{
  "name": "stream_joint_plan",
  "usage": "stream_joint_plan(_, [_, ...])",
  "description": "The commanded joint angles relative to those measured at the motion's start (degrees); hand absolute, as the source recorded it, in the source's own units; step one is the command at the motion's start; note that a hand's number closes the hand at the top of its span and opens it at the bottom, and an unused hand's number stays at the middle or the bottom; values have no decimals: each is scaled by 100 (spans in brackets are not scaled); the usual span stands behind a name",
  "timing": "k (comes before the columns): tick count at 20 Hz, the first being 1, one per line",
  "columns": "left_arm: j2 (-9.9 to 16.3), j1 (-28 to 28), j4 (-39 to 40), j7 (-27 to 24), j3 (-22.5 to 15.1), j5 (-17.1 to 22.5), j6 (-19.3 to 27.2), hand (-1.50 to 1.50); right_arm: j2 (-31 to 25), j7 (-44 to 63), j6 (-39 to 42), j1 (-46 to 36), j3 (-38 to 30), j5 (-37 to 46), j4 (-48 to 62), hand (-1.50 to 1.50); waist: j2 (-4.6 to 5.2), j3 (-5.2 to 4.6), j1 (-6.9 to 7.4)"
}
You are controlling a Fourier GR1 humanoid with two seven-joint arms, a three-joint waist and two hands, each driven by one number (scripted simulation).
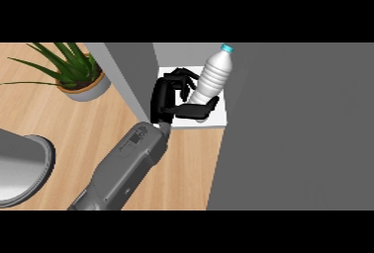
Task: Pick up the bottled water, place it into the cabinet and close the cabinet
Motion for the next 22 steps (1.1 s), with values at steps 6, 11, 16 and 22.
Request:
stream_joint_plan(6, [-1, -617, 1426, -755, 47, 766, 430, 150, -195, -71, 165, 376, -110, -146, -489, -150, 38, -1, -112])
stream_joint_plan(11, [-1, -1009, 2161, -913, 147, 689, 566, 150, -260, -670, 349, 717, -291, -403, -302, -150, 41, 5, -159])
stream_joint_plan(16, [2, -1730, 3149, -989, 539, 371, 686, 150, -293, -568, 354, 877, -176, -239, -552, -150, 57, 2, -199])
stream_joint_plan(22, [-1, -1828, 3543, -1323, 398, 482, 791, 150, -164, -706, 479, 499, -293, -407, -96, -150, 108, -1, -274])
